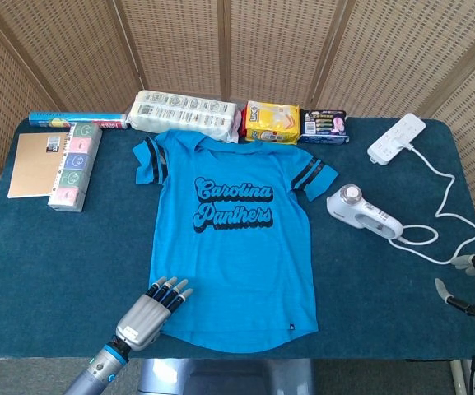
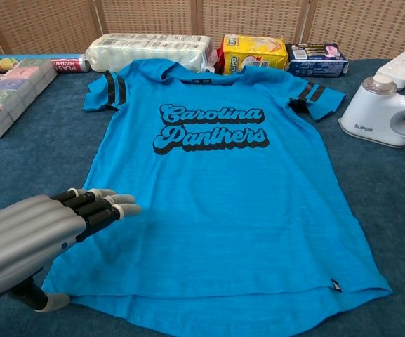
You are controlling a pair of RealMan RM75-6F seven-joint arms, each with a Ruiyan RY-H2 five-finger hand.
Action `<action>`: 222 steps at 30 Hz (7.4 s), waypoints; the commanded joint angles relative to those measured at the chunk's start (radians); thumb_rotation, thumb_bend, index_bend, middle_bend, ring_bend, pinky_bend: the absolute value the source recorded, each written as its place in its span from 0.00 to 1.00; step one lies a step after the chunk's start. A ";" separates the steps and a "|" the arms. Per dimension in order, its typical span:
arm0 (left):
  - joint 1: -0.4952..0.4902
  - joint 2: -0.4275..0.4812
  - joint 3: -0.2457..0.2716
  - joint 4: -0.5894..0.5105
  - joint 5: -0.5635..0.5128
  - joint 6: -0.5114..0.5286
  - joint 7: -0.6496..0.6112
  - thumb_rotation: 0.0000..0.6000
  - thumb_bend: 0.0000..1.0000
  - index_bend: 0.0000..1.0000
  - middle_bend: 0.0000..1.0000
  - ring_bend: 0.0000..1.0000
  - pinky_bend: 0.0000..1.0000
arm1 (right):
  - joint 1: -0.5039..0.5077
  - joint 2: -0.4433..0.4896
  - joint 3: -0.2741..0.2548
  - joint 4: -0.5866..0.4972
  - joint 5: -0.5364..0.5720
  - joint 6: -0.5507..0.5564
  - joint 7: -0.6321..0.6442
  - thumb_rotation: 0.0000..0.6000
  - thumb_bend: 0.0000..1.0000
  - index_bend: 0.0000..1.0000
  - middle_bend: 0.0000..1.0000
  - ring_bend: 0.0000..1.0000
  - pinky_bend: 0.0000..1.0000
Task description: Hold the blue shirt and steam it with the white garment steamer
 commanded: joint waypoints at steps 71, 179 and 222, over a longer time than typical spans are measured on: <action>-0.080 0.004 -0.084 0.014 -0.070 0.077 -0.068 1.00 0.25 0.29 0.35 0.21 0.21 | -0.018 0.003 0.018 -0.014 0.001 0.010 0.012 0.80 0.32 0.41 0.44 0.44 0.38; -0.172 0.104 -0.005 -0.099 -0.211 -0.038 0.040 1.00 0.39 0.55 0.49 0.38 0.38 | -0.032 0.020 0.022 -0.049 0.001 0.030 0.015 0.80 0.32 0.41 0.45 0.44 0.39; -0.134 0.031 -0.041 -0.034 -0.141 0.054 -0.104 1.00 0.44 0.81 0.71 0.57 0.52 | 0.323 -0.043 0.146 -0.023 0.176 -0.315 -0.203 0.80 0.30 0.27 0.32 0.31 0.35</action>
